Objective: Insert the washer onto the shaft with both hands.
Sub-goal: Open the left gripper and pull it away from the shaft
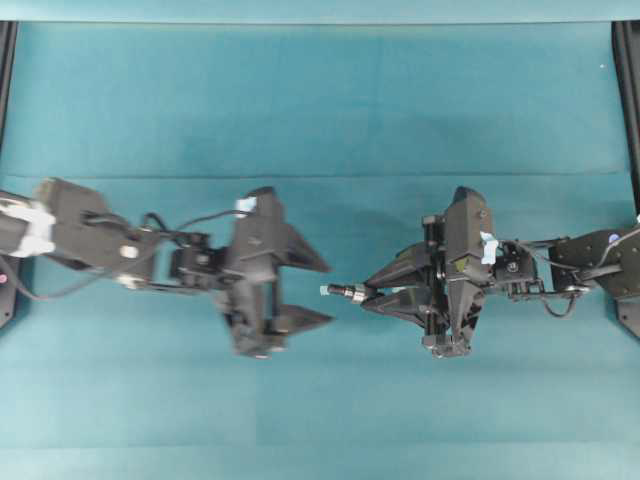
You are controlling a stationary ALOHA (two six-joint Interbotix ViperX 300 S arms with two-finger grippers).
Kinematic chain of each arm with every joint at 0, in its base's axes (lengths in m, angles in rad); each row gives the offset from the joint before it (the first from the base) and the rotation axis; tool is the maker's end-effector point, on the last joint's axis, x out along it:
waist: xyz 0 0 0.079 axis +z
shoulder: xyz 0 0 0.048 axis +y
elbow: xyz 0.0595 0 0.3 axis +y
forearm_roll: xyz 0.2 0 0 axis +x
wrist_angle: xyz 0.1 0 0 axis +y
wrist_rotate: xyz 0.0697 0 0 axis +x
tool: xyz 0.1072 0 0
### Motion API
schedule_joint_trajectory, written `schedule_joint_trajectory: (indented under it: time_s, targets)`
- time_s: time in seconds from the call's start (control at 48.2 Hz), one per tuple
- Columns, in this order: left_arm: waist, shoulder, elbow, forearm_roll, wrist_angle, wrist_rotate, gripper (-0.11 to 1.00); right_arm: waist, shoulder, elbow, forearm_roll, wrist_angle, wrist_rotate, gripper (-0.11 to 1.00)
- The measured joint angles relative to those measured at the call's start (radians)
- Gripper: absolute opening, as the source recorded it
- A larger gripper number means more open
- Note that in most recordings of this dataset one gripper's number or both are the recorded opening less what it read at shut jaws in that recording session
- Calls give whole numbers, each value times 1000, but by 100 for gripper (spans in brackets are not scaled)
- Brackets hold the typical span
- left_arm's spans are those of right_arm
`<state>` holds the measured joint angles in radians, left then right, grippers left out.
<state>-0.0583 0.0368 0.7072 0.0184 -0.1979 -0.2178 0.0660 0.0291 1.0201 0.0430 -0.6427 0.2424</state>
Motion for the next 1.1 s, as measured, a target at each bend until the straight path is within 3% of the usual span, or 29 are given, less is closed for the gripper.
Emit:
schedule_joint_trajectory:
  time_s: [0.311, 0.581, 1.099]
  targets:
    - [0, -213, 138, 0, 92, 5, 90, 8, 0, 0, 0, 0, 0, 0]
    - [-3, -353, 215, 0, 106, 58, 90, 8, 0, 0, 0, 0, 0, 0]
    - [-3, -379, 229, 0, 110, 66, 90, 8, 0, 0, 0, 2, 0, 0]
